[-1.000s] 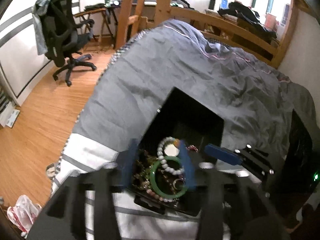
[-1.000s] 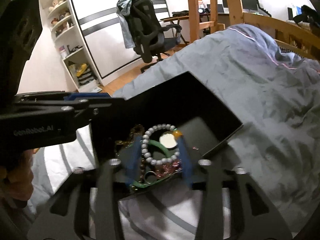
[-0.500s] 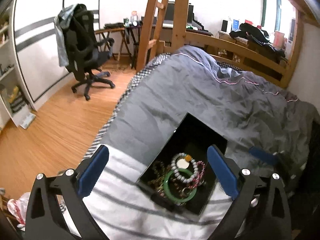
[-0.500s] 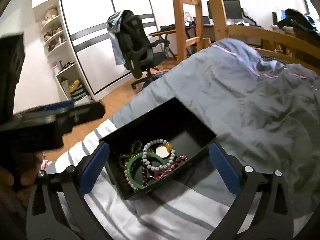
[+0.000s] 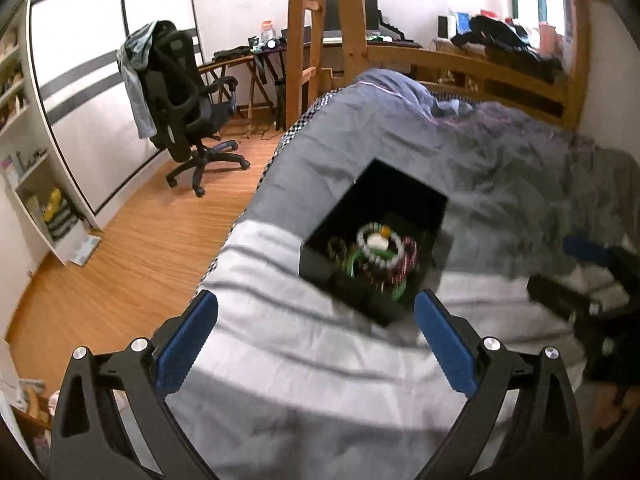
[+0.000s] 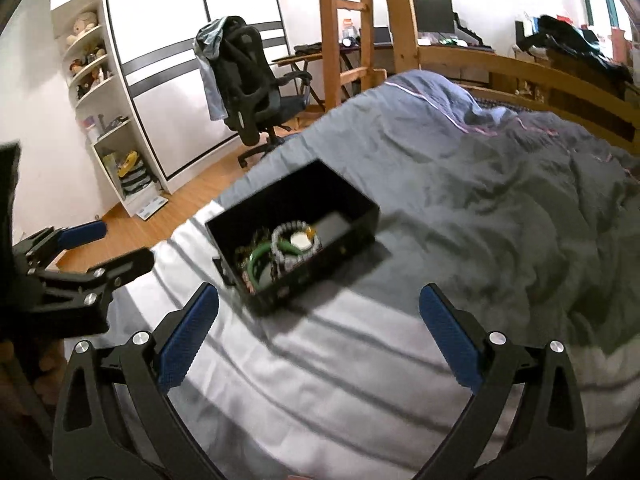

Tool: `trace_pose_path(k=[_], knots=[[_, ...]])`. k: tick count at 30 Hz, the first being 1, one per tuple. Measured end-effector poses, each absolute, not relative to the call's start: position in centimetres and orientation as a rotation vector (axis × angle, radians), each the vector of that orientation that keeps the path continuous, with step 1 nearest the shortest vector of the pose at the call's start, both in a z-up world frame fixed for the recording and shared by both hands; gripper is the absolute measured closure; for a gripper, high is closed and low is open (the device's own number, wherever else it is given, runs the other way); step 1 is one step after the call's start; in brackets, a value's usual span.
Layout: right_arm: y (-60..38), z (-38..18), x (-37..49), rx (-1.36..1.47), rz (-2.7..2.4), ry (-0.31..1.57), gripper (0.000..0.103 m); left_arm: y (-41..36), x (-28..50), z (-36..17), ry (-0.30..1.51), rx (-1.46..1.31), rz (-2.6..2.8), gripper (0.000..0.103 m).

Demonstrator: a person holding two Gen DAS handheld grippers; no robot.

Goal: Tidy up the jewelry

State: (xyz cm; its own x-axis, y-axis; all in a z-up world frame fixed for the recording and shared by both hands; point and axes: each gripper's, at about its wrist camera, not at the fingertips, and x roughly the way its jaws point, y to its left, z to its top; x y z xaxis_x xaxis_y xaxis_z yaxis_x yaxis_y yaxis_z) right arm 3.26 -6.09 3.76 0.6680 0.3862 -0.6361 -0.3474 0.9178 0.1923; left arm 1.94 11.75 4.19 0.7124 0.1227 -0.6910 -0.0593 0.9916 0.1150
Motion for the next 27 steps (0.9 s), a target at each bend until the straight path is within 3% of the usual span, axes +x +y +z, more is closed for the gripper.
trace_pose_path(k=[6,27], knots=[[-6.6,3.4,0.9,0.032,0.421,0.696,0.004,11.1,-2.0,2.6,0.714,0.164,0.134,0.006],[-6.5,3.0,-0.1,-0.039,0.426,0.604,0.004,11.0,-0.8,1.2,0.734,0.14,0.201,0.006]])
